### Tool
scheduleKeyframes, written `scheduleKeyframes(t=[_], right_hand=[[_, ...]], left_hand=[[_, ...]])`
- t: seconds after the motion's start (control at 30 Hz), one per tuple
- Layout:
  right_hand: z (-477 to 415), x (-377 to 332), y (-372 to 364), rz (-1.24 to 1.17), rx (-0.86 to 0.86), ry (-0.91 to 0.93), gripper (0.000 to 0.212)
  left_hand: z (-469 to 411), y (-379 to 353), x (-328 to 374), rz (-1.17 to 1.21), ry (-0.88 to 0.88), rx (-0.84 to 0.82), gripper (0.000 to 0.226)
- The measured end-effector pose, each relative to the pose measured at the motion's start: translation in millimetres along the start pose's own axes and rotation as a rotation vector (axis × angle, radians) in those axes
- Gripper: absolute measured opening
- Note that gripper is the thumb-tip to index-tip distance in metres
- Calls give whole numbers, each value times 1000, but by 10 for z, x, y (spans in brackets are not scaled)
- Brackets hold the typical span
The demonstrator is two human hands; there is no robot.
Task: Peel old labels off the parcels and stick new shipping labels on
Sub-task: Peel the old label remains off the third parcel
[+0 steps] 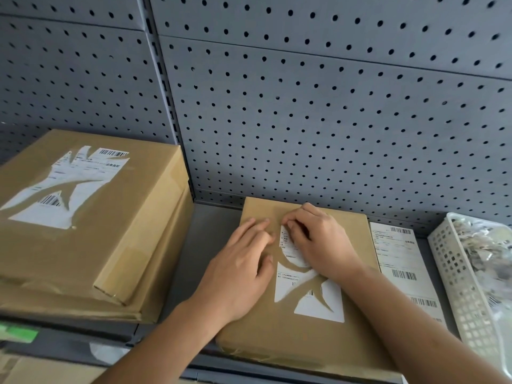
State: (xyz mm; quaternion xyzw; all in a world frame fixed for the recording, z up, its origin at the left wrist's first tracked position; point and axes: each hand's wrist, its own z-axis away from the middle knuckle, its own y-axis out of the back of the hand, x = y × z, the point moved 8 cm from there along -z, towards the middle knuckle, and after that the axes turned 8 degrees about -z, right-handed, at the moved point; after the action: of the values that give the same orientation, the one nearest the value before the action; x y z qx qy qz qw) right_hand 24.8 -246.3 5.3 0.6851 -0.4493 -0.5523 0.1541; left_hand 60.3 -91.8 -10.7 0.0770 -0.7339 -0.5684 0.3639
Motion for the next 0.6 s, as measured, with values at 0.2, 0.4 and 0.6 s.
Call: scheduleKeyframes(t=[0.2, 0.4, 0.6], right_hand=[[3, -15, -10, -4, 5, 14, 16], [3, -24, -8, -5, -1, 19, 16], [27, -23, 47, -67, -16, -40, 13]], left_hand=[[6, 14, 22, -18, -8, -6, 33], [7, 18, 17, -11, 1, 1, 33], [6, 7, 11, -6, -4, 2, 32]])
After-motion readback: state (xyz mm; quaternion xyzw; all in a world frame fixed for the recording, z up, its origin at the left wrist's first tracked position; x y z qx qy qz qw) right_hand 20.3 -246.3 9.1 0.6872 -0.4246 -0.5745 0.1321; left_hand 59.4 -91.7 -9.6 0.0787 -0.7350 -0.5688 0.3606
